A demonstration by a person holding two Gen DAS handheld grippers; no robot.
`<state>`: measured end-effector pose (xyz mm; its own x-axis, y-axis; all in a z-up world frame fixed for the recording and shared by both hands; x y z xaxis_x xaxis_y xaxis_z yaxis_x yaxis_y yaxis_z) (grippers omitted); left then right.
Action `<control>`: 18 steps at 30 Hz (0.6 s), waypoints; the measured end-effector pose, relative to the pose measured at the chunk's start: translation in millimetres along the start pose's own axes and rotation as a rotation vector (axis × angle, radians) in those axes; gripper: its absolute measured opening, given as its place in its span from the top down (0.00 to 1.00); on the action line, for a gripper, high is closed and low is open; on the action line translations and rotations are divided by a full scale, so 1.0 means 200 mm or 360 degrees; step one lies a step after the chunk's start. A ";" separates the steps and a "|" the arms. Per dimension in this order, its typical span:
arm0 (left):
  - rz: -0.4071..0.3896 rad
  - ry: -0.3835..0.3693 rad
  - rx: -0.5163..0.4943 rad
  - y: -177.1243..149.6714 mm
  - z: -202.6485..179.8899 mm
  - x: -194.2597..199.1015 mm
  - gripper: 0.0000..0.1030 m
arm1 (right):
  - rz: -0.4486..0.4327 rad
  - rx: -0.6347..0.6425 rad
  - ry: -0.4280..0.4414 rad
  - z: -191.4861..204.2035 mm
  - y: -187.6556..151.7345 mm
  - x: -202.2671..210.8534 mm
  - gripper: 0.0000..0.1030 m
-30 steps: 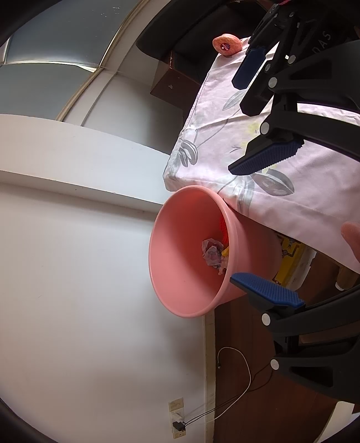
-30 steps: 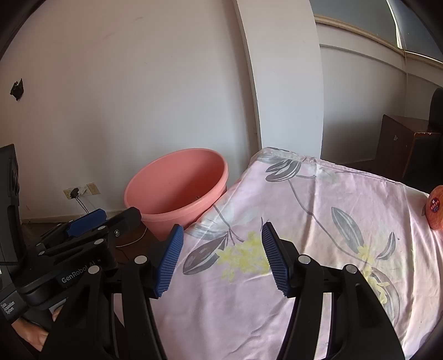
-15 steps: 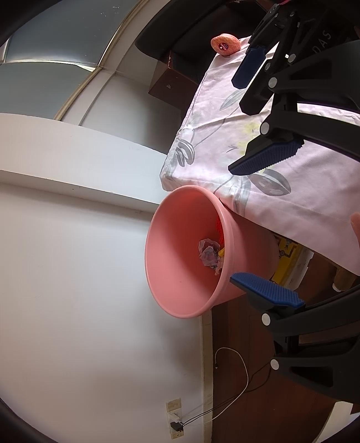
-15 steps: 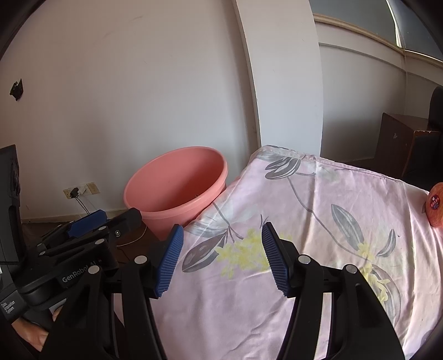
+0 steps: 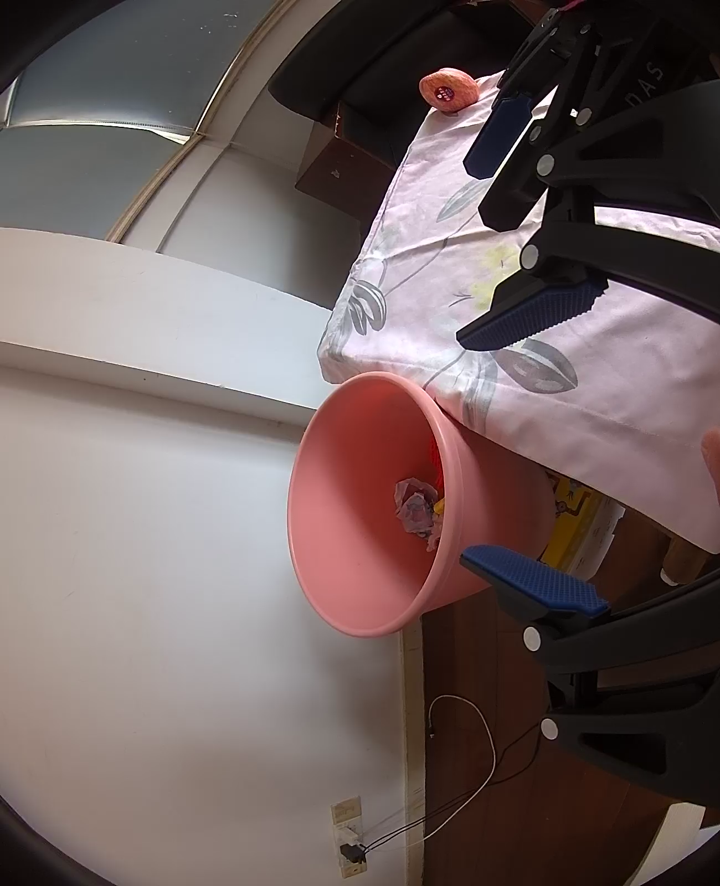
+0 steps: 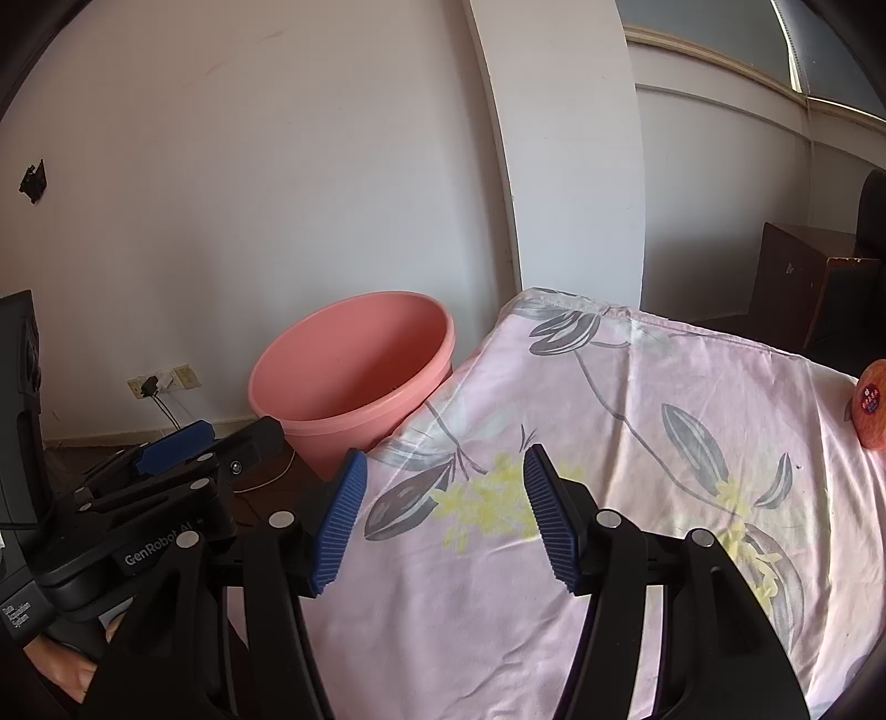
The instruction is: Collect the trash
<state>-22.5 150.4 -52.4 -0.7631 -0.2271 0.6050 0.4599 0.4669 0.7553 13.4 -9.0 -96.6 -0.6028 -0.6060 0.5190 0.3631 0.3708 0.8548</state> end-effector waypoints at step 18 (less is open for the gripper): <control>-0.0003 0.0004 -0.0001 0.00 0.00 0.01 0.31 | 0.0006 0.0005 -0.0002 0.01 0.00 0.00 0.42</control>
<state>-23.9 150.6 -51.8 -0.7628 -0.2305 0.6041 0.4584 0.4661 0.7567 11.9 -7.9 -97.3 -0.6024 -0.6035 0.5224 0.3632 0.3755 0.8527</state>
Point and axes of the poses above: each gripper's, at about its wrist camera, not at the fingertips, and x roughly against the way its jaws point, z to its left, y to its top, the point moved 7 cm from there along -x, roughly the way its jaws point, and after that the axes turned 7 degrees about x, right-handed, at the moved point
